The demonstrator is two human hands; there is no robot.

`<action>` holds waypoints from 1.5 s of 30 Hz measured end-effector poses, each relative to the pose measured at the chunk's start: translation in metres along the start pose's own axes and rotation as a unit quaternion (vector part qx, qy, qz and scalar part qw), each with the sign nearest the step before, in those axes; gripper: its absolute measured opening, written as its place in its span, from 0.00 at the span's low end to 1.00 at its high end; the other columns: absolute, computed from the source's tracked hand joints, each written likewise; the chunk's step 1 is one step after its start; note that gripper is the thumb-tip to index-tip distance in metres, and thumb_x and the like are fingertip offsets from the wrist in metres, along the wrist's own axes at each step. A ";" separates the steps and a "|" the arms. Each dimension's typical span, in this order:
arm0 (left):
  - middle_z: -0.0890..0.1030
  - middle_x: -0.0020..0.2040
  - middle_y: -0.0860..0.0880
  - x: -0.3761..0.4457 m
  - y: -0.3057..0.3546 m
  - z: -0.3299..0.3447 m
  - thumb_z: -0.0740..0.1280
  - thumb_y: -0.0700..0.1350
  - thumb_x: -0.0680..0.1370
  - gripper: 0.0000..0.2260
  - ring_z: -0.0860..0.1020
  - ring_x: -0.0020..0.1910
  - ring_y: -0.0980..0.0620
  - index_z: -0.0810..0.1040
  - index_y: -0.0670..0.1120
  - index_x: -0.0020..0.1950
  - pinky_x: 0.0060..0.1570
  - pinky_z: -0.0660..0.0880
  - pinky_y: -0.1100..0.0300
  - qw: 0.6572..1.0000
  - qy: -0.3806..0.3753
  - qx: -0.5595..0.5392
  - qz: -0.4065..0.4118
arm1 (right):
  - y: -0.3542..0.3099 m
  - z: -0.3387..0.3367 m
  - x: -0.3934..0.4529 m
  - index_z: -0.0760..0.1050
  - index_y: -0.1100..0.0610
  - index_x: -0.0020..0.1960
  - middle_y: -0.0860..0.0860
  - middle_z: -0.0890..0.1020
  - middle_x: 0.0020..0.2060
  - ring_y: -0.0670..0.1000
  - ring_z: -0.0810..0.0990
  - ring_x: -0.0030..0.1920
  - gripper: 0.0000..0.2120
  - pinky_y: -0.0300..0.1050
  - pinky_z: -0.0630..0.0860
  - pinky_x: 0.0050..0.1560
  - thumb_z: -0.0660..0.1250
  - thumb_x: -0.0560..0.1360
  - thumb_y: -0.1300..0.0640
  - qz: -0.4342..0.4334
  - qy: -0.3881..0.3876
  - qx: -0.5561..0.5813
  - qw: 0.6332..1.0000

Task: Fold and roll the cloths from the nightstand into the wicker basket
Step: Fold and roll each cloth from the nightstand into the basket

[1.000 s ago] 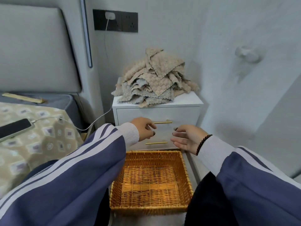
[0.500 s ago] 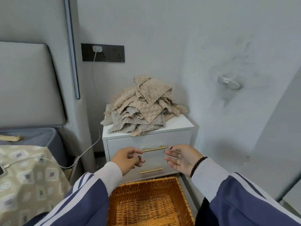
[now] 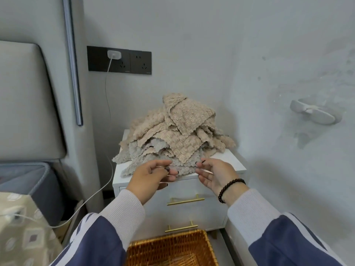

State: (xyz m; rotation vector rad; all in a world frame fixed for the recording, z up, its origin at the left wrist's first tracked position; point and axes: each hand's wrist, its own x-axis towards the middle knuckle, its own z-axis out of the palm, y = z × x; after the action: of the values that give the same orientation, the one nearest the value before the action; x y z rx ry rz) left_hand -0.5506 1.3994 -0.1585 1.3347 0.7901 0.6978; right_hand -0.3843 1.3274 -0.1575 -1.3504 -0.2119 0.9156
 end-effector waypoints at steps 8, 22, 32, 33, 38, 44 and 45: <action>0.86 0.41 0.46 0.029 0.017 -0.013 0.61 0.35 0.80 0.09 0.82 0.35 0.54 0.80 0.44 0.52 0.37 0.76 0.62 0.993 0.045 -0.100 -0.053 | -0.048 0.059 0.078 0.73 0.62 0.45 0.55 0.79 0.30 0.50 0.75 0.29 0.01 0.43 0.74 0.36 0.63 0.75 0.64 -0.071 0.065 -0.100 0.990; 0.86 0.39 0.47 0.024 0.025 -0.019 0.61 0.35 0.79 0.09 0.81 0.31 0.55 0.80 0.43 0.52 0.37 0.75 0.61 0.991 0.021 -0.111 -0.073 | -0.111 0.081 0.028 0.78 0.59 0.46 0.51 0.79 0.30 0.46 0.73 0.27 0.03 0.38 0.67 0.26 0.70 0.73 0.62 -0.224 0.034 -0.054 0.973; 0.84 0.52 0.44 0.004 0.022 -0.003 0.62 0.59 0.74 0.21 0.83 0.48 0.44 0.76 0.46 0.58 0.46 0.79 0.49 0.961 -0.128 -0.229 -0.083 | -0.058 0.011 -0.076 0.75 0.59 0.31 0.55 0.78 0.32 0.53 0.78 0.35 0.01 0.43 0.74 0.33 0.68 0.60 0.62 -0.331 -0.197 0.025 0.922; 0.83 0.53 0.44 0.002 0.023 -0.001 0.63 0.60 0.71 0.24 0.83 0.49 0.43 0.76 0.46 0.60 0.45 0.81 0.48 0.952 -0.143 -0.257 -0.081 | -0.045 0.005 -0.072 0.74 0.64 0.35 0.59 0.77 0.35 0.57 0.78 0.38 0.10 0.45 0.74 0.35 0.68 0.57 0.60 -0.300 -0.227 0.004 0.926; 0.83 0.39 0.46 0.003 0.012 0.010 0.69 0.36 0.74 0.19 0.82 0.37 0.49 0.74 0.35 0.64 0.32 0.78 0.58 0.982 -0.001 -0.183 -0.035 | -0.018 -0.004 -0.071 0.76 0.56 0.31 0.52 0.76 0.30 0.48 0.75 0.31 0.06 0.38 0.71 0.30 0.72 0.62 0.63 -0.197 -0.365 -0.216 0.884; 0.83 0.51 0.45 0.011 0.010 -0.012 0.71 0.39 0.72 0.17 0.82 0.49 0.44 0.76 0.49 0.60 0.50 0.80 0.46 0.980 0.164 -0.107 -0.022 | -0.017 -0.010 -0.023 0.78 0.51 0.45 0.48 0.83 0.44 0.50 0.82 0.47 0.06 0.41 0.77 0.47 0.72 0.71 0.59 -0.303 0.023 -0.265 0.915; 0.83 0.51 0.46 0.011 0.012 -0.016 0.71 0.40 0.73 0.17 0.82 0.49 0.44 0.76 0.50 0.61 0.51 0.80 0.45 0.980 0.170 -0.103 -0.016 | -0.013 -0.008 -0.012 0.77 0.50 0.50 0.46 0.80 0.50 0.48 0.79 0.52 0.10 0.40 0.74 0.49 0.72 0.70 0.56 -0.327 0.058 -0.321 0.887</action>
State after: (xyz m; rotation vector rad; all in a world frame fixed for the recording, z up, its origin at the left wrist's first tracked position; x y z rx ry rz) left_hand -0.5577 1.4187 -0.1491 1.0246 0.9803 0.9713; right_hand -0.3811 1.3144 -0.1439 -1.7643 -0.8809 0.1762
